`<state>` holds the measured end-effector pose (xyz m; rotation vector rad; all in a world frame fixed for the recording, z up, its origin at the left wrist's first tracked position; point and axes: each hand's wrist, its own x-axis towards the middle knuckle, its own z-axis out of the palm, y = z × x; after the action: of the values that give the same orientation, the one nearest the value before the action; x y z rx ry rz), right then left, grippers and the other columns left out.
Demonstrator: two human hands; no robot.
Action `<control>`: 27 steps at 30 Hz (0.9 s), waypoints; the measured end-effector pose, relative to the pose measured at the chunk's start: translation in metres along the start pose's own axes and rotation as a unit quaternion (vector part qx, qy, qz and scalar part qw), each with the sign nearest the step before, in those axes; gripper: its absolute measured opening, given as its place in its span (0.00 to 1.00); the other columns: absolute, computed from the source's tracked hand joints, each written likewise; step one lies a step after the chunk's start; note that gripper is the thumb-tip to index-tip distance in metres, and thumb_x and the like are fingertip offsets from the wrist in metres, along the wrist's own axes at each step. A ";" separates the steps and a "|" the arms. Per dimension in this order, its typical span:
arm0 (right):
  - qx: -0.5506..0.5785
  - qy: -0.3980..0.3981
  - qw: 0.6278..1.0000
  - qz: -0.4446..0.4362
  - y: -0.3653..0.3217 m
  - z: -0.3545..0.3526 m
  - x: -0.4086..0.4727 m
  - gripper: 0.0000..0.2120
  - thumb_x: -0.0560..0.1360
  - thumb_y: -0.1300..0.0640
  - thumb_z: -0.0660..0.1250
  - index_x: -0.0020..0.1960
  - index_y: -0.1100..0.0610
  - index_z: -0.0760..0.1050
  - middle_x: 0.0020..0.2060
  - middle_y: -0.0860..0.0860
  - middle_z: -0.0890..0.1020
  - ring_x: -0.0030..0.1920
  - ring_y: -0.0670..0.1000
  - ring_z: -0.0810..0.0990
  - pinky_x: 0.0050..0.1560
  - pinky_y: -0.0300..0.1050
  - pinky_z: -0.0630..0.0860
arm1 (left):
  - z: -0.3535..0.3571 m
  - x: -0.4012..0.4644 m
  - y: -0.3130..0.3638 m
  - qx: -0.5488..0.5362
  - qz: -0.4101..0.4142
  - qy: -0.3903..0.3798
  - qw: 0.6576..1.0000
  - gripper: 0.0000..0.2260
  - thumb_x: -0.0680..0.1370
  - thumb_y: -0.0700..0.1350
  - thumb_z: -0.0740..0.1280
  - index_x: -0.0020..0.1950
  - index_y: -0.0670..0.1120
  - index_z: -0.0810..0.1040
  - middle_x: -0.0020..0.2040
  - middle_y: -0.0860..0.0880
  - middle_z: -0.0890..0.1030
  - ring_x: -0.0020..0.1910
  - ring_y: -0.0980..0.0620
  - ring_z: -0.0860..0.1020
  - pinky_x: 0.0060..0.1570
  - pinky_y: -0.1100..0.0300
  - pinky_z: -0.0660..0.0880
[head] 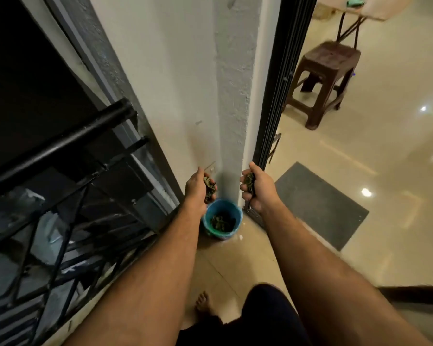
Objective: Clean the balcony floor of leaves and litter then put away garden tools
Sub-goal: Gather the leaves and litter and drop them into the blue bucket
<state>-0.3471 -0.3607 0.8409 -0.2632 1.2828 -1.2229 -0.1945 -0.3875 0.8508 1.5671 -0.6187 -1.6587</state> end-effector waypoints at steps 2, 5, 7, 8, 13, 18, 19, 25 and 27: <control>0.005 0.016 1.000 0.016 0.009 0.002 0.013 0.15 0.80 0.47 0.63 0.40 0.55 0.73 0.31 0.51 0.74 0.26 0.48 0.68 0.20 0.37 0.58 | -0.004 0.018 -0.005 0.015 -0.027 -0.003 1.000 0.15 0.84 0.55 0.58 0.42 0.48 0.71 0.35 0.47 0.74 0.33 0.51 0.73 0.25 0.60 0.68; 0.022 0.038 0.998 0.034 0.018 0.002 0.040 0.14 0.81 0.47 0.62 0.42 0.56 0.72 0.31 0.51 0.74 0.27 0.48 0.68 0.20 0.37 0.58 | -0.007 0.052 -0.012 0.035 -0.057 -0.019 0.998 0.15 0.83 0.55 0.58 0.42 0.48 0.72 0.35 0.48 0.74 0.32 0.51 0.74 0.24 0.60 0.68; 0.022 0.046 0.998 0.045 0.023 0.002 0.058 0.15 0.81 0.48 0.61 0.41 0.56 0.72 0.31 0.51 0.74 0.26 0.48 0.67 0.20 0.37 0.58 | -0.006 0.071 -0.014 0.036 -0.070 -0.012 0.997 0.15 0.84 0.55 0.58 0.41 0.49 0.71 0.33 0.49 0.73 0.30 0.51 0.73 0.24 0.61 0.66; 0.019 0.047 0.998 0.048 0.024 0.003 0.067 0.15 0.82 0.48 0.61 0.41 0.56 0.72 0.31 0.51 0.74 0.26 0.48 0.67 0.20 0.36 0.58 | -0.005 0.080 -0.014 0.040 -0.076 -0.008 0.996 0.16 0.84 0.55 0.58 0.40 0.49 0.71 0.32 0.49 0.73 0.29 0.51 0.72 0.24 0.61 0.66; 0.014 0.088 0.994 0.069 0.040 0.002 0.103 0.15 0.82 0.49 0.61 0.40 0.56 0.73 0.30 0.52 0.74 0.27 0.48 0.69 0.23 0.38 0.59 | 0.000 0.119 -0.028 0.101 -0.101 -0.002 0.990 0.17 0.83 0.57 0.58 0.41 0.48 0.72 0.34 0.49 0.75 0.32 0.51 0.74 0.28 0.60 0.69; 0.051 0.124 0.987 0.090 0.065 -0.004 0.128 0.15 0.81 0.50 0.61 0.40 0.57 0.74 0.32 0.53 0.74 0.27 0.49 0.70 0.21 0.36 0.61 | -0.001 0.156 -0.041 0.156 -0.139 -0.011 0.978 0.16 0.82 0.58 0.59 0.44 0.48 0.75 0.38 0.48 0.78 0.41 0.48 0.76 0.31 0.59 0.71; 0.061 0.139 0.984 0.091 0.068 -0.004 0.133 0.15 0.81 0.50 0.61 0.40 0.57 0.74 0.32 0.53 0.74 0.27 0.49 0.69 0.21 0.36 0.61 | -0.001 0.165 -0.043 0.171 -0.145 -0.019 0.974 0.16 0.82 0.59 0.59 0.44 0.48 0.75 0.39 0.48 0.78 0.42 0.48 0.76 0.31 0.59 0.71; 0.123 0.214 0.964 0.099 0.103 -0.002 0.162 0.15 0.82 0.50 0.60 0.39 0.56 0.72 0.30 0.52 0.73 0.25 0.48 0.68 0.21 0.35 0.58 | -0.007 0.212 -0.059 0.289 -0.152 -0.074 0.942 0.17 0.82 0.59 0.59 0.45 0.47 0.75 0.42 0.46 0.79 0.45 0.45 0.76 0.29 0.59 0.72; 0.134 0.232 0.959 0.095 0.118 -0.002 0.170 0.15 0.82 0.51 0.60 0.39 0.55 0.72 0.30 0.51 0.74 0.26 0.48 0.69 0.21 0.37 0.59 | -0.009 0.226 -0.068 0.347 -0.124 -0.097 0.924 0.17 0.82 0.59 0.59 0.46 0.48 0.76 0.43 0.46 0.79 0.45 0.46 0.77 0.30 0.58 0.73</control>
<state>-0.3181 -0.4472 0.6549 0.3584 1.4765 -1.3170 -0.1903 -0.5242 0.6582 2.0473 -1.2627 -1.9162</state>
